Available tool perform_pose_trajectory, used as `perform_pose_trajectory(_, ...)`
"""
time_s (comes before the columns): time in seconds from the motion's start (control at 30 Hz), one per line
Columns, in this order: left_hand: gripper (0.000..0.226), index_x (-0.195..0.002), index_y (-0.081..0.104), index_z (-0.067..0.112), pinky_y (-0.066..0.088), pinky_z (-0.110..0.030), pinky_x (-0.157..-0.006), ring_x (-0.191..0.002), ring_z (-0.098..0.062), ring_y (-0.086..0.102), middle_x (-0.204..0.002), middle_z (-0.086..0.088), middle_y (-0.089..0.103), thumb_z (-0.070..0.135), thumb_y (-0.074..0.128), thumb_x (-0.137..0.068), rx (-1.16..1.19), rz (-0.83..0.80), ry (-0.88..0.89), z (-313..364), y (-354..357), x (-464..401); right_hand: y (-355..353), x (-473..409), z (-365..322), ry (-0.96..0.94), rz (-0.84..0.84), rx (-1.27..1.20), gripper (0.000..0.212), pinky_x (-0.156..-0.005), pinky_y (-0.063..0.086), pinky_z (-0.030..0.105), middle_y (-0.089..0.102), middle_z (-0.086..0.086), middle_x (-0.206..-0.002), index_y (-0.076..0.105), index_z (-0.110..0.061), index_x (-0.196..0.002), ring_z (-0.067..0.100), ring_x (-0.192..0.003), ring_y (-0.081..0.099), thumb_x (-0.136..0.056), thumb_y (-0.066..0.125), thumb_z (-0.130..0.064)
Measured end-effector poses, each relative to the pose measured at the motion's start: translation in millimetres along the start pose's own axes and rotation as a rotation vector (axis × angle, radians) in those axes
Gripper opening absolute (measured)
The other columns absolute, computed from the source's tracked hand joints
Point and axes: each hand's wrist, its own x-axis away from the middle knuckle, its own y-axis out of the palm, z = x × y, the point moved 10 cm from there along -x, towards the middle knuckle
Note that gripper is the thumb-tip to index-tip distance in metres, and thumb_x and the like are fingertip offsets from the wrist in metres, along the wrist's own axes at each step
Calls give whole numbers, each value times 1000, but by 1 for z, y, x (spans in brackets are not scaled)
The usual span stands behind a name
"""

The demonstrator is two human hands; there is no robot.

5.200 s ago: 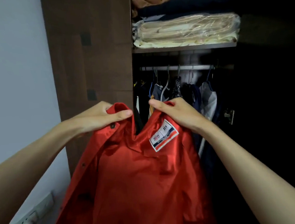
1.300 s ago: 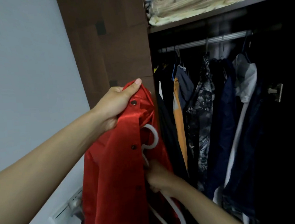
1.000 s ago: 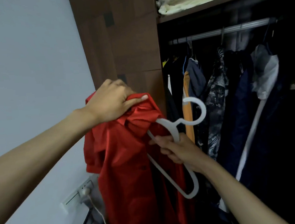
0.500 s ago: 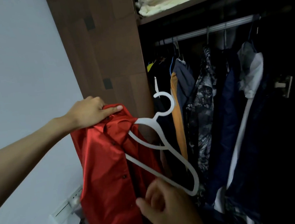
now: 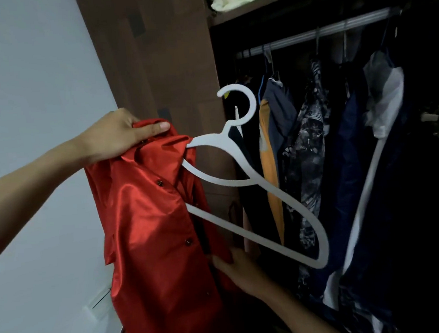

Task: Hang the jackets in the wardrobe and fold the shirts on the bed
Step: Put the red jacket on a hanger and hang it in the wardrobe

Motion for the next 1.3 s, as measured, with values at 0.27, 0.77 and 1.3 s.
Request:
perform_pose_trajectory(0.27, 88, -51, 42, 7, 37, -31, -56, -46, -23, 45, -45, -8, 44, 94, 51, -63, -106, -10, -143, -83, -30, 21, -129, -12, -28, 85, 220, -112, 46, -73, 55, 25, 76, -1, -77, 78, -22, -78, 18, -78, 72, -96, 54, -57)
perform_pose_trajectory(0.77, 76, -45, 42, 13, 37, -33, -59, -54, -25, 55, -41, 1, 51, 77, 47, -85, -11, 64, -158, -76, 30, 12, -149, -27, -198, -118, 84, 71, 36, -97, 58, 33, 77, 12, -113, 73, -10, -117, 23, -105, 74, -102, 57, -39)
perform_pose_trajectory(1.3, 65, -62, 49, 17, 49, -44, -95, -111, -45, 62, -112, -27, 67, 74, 38, -92, 103, -47, -238, -11, 126, -16, -141, -33, -193, -210, 353, 205, 51, -97, 57, 50, 79, 3, -96, 75, -16, -100, 23, -96, 75, -84, 58, -61)
